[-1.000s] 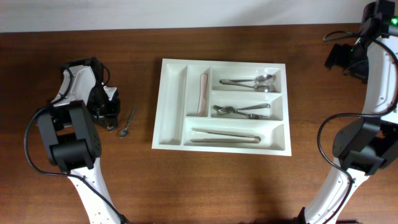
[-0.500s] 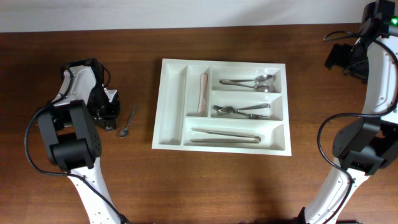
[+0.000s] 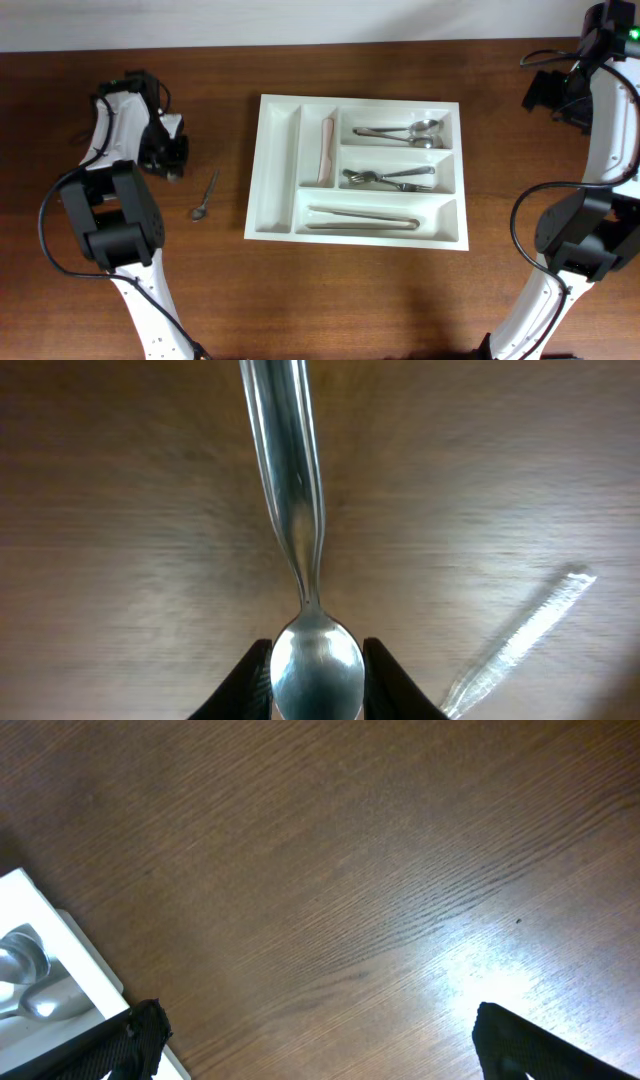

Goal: Pack container
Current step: 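Carry the spoon into the tray's narrow left compartment and release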

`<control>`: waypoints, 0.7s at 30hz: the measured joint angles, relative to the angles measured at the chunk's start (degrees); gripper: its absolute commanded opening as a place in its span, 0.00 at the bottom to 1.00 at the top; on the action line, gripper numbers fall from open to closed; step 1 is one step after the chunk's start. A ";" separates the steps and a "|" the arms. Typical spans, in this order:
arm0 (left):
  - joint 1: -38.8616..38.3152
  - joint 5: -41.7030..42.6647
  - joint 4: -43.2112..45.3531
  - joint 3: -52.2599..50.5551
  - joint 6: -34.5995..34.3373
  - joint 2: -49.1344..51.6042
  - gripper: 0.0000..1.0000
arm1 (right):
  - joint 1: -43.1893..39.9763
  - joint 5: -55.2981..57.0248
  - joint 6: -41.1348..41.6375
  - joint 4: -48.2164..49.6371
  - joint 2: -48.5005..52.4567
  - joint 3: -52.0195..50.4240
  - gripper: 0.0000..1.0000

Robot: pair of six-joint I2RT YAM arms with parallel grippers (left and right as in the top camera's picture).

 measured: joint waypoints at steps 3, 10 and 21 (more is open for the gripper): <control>0.00 3.39 -2.99 7.56 0.00 0.00 0.02 | 0.00 0.00 0.02 0.00 0.00 0.00 0.99; -1.68 13.09 -11.78 21.90 -2.36 -0.02 0.02 | 0.00 0.02 0.00 0.00 0.00 0.00 0.99; -17.03 15.26 -15.96 23.52 -3.76 -0.02 0.02 | 0.00 0.02 0.02 0.00 0.00 0.00 0.99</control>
